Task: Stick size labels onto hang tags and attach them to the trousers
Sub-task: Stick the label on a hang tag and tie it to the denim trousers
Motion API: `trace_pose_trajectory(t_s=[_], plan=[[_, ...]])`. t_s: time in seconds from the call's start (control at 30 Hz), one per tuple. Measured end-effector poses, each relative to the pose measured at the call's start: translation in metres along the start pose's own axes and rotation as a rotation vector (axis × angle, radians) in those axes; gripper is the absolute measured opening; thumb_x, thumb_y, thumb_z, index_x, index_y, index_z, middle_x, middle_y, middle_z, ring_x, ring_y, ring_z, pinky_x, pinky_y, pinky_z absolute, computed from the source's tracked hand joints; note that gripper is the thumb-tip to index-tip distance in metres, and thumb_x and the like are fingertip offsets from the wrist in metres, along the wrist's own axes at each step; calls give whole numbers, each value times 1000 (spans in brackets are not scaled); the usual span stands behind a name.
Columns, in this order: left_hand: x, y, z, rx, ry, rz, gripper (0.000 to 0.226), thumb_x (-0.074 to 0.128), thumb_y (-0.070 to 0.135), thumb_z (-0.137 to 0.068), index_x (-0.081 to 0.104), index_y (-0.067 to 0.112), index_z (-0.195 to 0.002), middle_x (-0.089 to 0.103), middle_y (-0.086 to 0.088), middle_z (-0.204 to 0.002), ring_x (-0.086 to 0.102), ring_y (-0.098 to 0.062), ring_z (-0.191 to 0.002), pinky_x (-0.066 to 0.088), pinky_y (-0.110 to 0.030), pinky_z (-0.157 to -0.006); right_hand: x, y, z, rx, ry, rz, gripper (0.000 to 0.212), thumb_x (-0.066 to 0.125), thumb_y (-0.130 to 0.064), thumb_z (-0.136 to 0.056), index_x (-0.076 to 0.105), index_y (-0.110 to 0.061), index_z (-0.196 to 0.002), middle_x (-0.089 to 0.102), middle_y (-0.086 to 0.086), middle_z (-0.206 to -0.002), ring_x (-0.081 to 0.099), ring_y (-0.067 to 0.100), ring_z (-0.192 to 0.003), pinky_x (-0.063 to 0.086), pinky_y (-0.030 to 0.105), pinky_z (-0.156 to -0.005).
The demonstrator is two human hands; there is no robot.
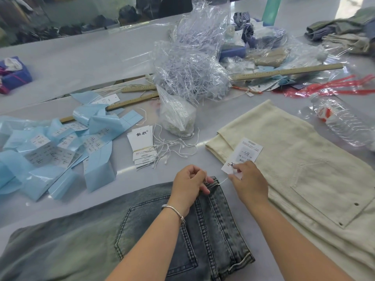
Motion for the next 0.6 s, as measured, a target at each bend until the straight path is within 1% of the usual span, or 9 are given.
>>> trace_pose_trajectory(t_s=[0.03, 0.1, 0.2, 0.27, 0.33, 0.4, 0.47, 0.53, 0.6], plan=[[2, 0, 0, -3, -10, -2, 14, 56, 11, -94, 56, 9, -80, 71, 1, -65, 54, -9, -41, 36, -14, -41, 0, -2, -3, -5, 3, 30, 22, 61, -26, -90, 66, -17, -109, 56, -1, -110, 58, 20, -95, 41, 29, -66], [5, 0, -1, 8, -24, -48, 13, 57, 12, -94, 58, 10, -82, 66, 4, -60, 55, -8, -44, 38, -15, -42, 0, -7, -8, -29, -7, 108, 14, 58, -22, -91, 68, -16, -99, 58, 0, -105, 57, 21, -95, 39, 29, -65], [9, -2, 0, 19, -48, -115, 13, 56, 14, -96, 60, 11, -84, 62, 5, -63, 54, -7, -47, 41, -17, -48, 5, -12, -11, -96, -70, 192, 11, 55, -17, -93, 65, -13, -93, 60, 0, -101, 54, 20, -90, 36, 28, -65], [9, -2, 0, 30, -56, -149, 14, 55, 15, -98, 59, 13, -84, 60, 5, -65, 52, -6, -47, 45, -20, -55, 4, -16, -11, -123, -96, 142, 7, 55, -15, -93, 61, -12, -90, 60, 1, -97, 52, 19, -83, 37, 29, -66], [10, 3, 2, 64, -66, -205, 15, 55, 17, -98, 59, 15, -83, 59, 7, -64, 52, -5, -47, 45, -20, -57, -1, -22, -8, -121, -70, -53, 7, 59, -11, -91, 59, -11, -85, 62, 2, -87, 55, 19, -77, 40, 30, -67], [12, 9, 5, 111, -77, -268, 16, 56, 19, -97, 58, 18, -81, 59, 9, -61, 53, -4, -48, 44, -16, -55, -6, -28, -1, -53, -85, -416, 10, 63, -3, -88, 60, -7, -79, 63, 2, -73, 59, 19, -67, 47, 30, -64], [13, 16, 8, 157, -77, -317, 16, 57, 19, -96, 58, 20, -80, 59, 9, -61, 53, -3, -49, 42, -15, -53, -5, -37, 8, 3, -182, -767, 9, 63, 4, -86, 61, -2, -80, 63, 4, -65, 59, 16, -57, 50, 27, -58], [12, 23, 10, 205, -67, -363, 15, 58, 19, -96, 57, 20, -81, 59, 9, -63, 53, -2, -50, 42, -15, -55, -3, -45, 15, 14, -281, -967, 5, 62, 6, -86, 61, 2, -84, 63, 7, -64, 58, 16, -56, 49, 26, -55], [10, 28, 11, 252, -53, -417, 13, 59, 20, -95, 57, 19, -83, 59, 10, -66, 53, -3, -54, 43, -17, -58, -4, -49, 18, 31, -335, -1116, 5, 61, 6, -87, 60, 3, -91, 63, 9, -68, 57, 17, -57, 47, 27, -56]])
Point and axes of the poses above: each hand's wrist, its own z-axis away from the middle knuckle, its own x-axis out of the palm, y = z × x, the point moved 6 cm from there along -z, towards the middle knuckle
